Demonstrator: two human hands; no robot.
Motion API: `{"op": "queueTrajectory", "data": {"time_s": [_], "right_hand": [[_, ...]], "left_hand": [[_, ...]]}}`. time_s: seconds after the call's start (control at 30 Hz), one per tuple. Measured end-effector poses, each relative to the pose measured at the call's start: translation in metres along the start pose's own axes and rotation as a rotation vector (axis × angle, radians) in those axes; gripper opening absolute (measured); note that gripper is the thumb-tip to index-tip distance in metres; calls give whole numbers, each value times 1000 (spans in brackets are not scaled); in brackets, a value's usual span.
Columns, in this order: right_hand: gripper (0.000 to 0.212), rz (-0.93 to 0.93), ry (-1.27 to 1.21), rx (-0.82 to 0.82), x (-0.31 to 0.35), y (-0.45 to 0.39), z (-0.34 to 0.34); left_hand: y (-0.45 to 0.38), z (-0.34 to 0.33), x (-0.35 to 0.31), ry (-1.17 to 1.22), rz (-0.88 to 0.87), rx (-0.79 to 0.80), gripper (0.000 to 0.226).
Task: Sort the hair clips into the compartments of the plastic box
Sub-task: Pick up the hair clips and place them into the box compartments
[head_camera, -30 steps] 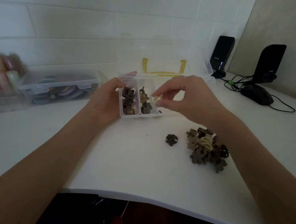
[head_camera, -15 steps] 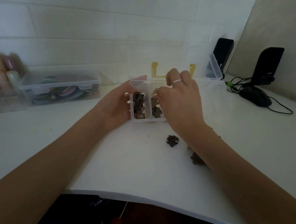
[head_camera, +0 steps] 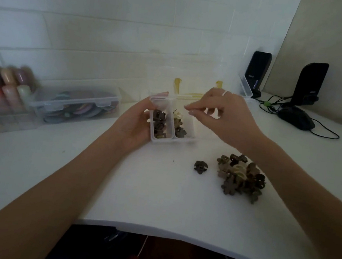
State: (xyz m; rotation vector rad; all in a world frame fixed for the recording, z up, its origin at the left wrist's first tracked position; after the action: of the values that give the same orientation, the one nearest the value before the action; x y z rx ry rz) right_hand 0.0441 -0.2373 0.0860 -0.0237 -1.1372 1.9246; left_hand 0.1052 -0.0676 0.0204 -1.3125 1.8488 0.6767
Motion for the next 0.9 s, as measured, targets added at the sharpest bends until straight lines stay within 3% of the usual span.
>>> {"op": "queueTrajectory", "data": {"time_s": [0.07, 0.17, 0.5, 0.57, 0.9], "right_hand": [[12, 44, 26, 187, 2, 4, 7], [16, 102, 97, 344, -1, 24, 9], [27, 33, 97, 603, -8, 59, -6], [27, 19, 86, 563, -10, 60, -6], [35, -108, -230, 55, -11, 55, 9]], "left_hand": [[-3, 5, -1, -16, -10, 3, 77], [-4, 5, -2, -13, -7, 22, 78], [-3, 3, -3, -26, -4, 60, 72], [-3, 3, -3, -34, -11, 64, 73], [-1, 2, -3, -56, -23, 122, 74]]}}
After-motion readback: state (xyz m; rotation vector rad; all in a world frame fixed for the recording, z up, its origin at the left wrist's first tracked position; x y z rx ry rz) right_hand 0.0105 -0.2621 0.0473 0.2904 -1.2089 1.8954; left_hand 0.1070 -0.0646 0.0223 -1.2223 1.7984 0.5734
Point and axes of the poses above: each hand's wrist, its own y-axis away from the middle knuckle, its own z-axis out of the back of the hand, x = y × z, the point moved 4 cm from there along -y, towards the middle knuckle, and after that the axes turned 6 degrees about -x, right-handed, at the moved point
